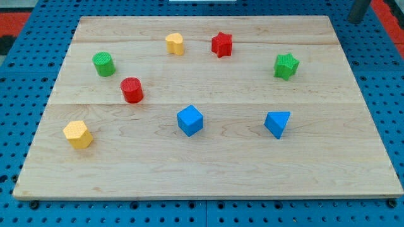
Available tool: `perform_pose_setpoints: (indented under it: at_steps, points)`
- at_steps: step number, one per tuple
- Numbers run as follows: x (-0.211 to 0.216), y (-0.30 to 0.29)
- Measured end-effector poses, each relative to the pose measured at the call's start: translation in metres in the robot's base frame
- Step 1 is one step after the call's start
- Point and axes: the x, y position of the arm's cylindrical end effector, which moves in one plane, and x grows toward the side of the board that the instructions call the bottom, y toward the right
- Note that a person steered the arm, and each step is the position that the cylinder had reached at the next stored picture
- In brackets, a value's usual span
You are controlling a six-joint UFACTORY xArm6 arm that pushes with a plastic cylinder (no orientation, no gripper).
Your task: Move your arm towards bottom right
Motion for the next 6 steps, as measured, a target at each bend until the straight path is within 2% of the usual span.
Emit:
perform_pose_setpoints:
  at_steps: [3,4,5,6]
  points:
    - [0.164,-0.001]
    - [0.274,-0.022]
    - [0.305,-0.063]
    - [0.309,-0.113]
